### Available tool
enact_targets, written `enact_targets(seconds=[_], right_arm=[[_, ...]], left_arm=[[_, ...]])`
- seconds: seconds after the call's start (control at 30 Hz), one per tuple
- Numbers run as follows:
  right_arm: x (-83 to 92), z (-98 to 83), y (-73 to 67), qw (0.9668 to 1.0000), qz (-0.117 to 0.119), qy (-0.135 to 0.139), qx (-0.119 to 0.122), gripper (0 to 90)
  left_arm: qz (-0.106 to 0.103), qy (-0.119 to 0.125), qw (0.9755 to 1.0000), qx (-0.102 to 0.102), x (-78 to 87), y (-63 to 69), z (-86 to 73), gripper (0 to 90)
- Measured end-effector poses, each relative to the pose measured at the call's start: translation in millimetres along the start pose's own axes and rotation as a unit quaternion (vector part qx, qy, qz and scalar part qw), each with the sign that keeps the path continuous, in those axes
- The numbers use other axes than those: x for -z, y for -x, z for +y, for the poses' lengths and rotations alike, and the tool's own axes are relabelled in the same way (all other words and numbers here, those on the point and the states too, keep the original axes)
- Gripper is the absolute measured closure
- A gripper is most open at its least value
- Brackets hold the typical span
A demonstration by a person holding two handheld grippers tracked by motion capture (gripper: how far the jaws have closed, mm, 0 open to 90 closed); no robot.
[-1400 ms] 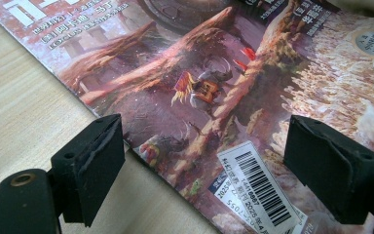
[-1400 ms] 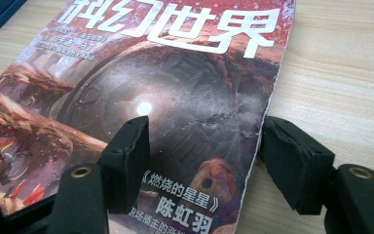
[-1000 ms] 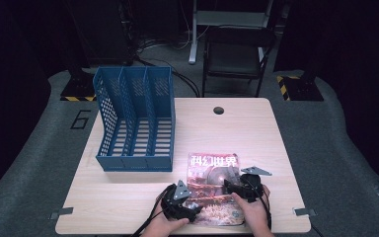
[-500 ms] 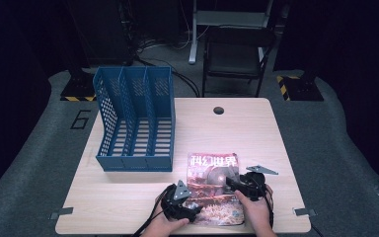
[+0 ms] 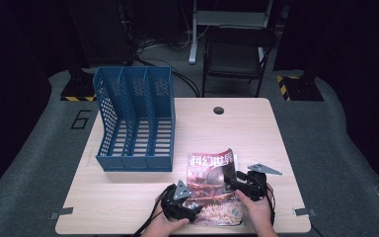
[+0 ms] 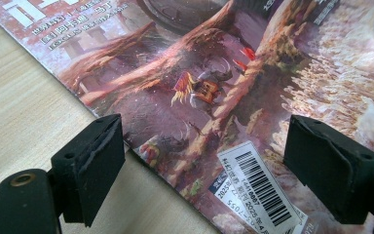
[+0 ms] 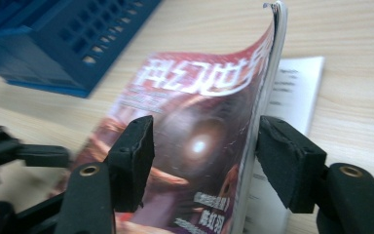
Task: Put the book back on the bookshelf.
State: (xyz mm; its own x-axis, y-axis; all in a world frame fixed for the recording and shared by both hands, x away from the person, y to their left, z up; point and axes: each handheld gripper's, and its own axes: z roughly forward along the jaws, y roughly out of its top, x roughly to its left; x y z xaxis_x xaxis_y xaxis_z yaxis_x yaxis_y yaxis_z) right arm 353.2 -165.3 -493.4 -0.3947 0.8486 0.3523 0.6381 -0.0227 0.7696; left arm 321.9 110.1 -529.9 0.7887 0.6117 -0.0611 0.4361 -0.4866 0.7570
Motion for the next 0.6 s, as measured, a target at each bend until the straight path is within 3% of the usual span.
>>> enact_targets(seconds=[0.07,0.17,0.4,0.6], right_arm=[[2.6,-0.1,-1.9,0.9995,0.032,0.003,-0.008,40.6],[3.6,-0.9,-3.3,0.9992,0.038,-0.004,-0.012,40.8],[-7.5,-3.6,8.6,0.9989,0.021,-0.031,-0.028,41.3],[-17.8,-5.1,11.5,0.9982,0.020,-0.053,-0.021,41.4]], left_arm=[[0.000,0.000,1.0000,0.000,-0.1,0.0,0.0,14.8],[0.000,0.000,1.0000,0.000,-0.1,0.0,0.0,14.8],[-0.001,-0.001,1.0000,0.001,0.0,0.2,0.0,14.8],[-0.001,-0.001,1.0000,0.001,0.0,0.2,0.0,14.8]])
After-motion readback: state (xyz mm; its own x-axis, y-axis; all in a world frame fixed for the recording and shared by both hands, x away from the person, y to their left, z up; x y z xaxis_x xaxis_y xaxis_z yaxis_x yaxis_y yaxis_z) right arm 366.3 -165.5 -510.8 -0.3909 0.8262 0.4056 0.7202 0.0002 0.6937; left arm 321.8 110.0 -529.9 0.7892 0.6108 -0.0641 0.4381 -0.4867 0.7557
